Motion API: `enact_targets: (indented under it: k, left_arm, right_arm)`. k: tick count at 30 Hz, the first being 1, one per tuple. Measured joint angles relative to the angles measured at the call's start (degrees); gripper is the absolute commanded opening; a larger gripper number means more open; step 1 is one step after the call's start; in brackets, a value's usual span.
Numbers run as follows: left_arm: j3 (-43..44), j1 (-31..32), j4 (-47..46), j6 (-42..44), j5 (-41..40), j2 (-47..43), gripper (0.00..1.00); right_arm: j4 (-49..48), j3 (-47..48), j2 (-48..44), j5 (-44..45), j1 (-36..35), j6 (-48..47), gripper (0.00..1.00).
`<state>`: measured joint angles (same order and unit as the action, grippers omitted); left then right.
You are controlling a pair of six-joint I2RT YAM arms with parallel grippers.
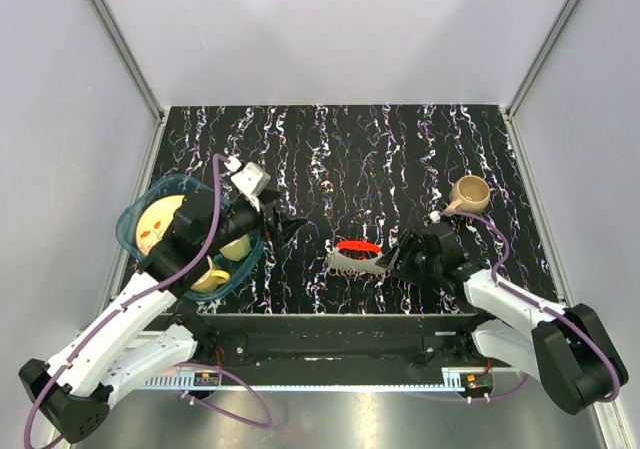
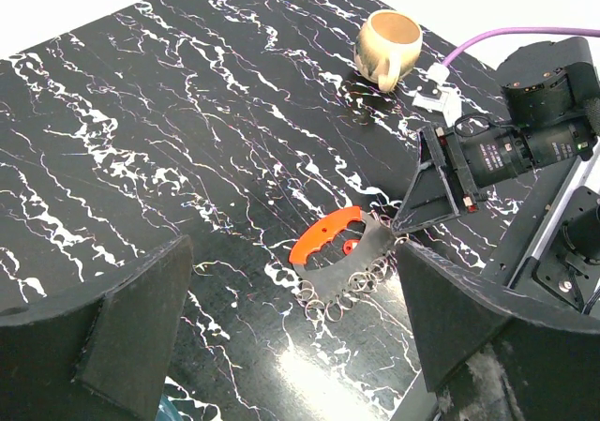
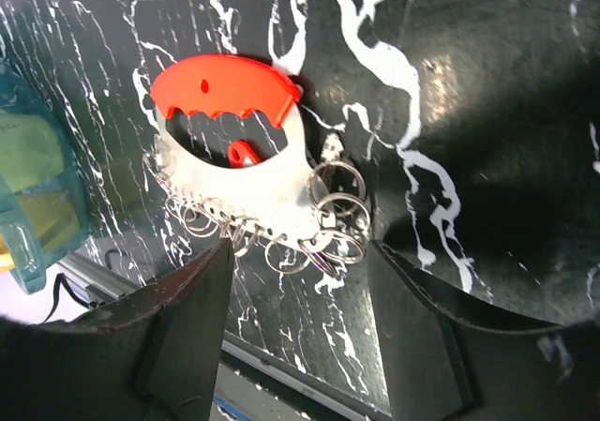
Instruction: Remove the keys from the keyring
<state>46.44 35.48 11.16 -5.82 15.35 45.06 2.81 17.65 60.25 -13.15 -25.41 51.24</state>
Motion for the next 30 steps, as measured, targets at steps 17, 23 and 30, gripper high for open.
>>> enact_targets:
  k: [17,23,30]
  left_arm:
    - [0.0,0.24,0.02,0.28,-0.85,-0.07,0.93]
    - [-0.22,0.33,-0.02,0.39,-0.83,-0.07,0.92]
    - [-0.33,0.39,-0.09,1.14,0.46,0.07,0.91]
  right_arm:
    - [-21.09,0.0,14.01,-5.03,-1.6,-4.74,0.5]
    - [-24.61,0.0,17.62,-4.96,-1.66,-5.81,0.15]
    - [-24.83,-0.04,17.38,-4.76,-1.7,-8.2,0.0]
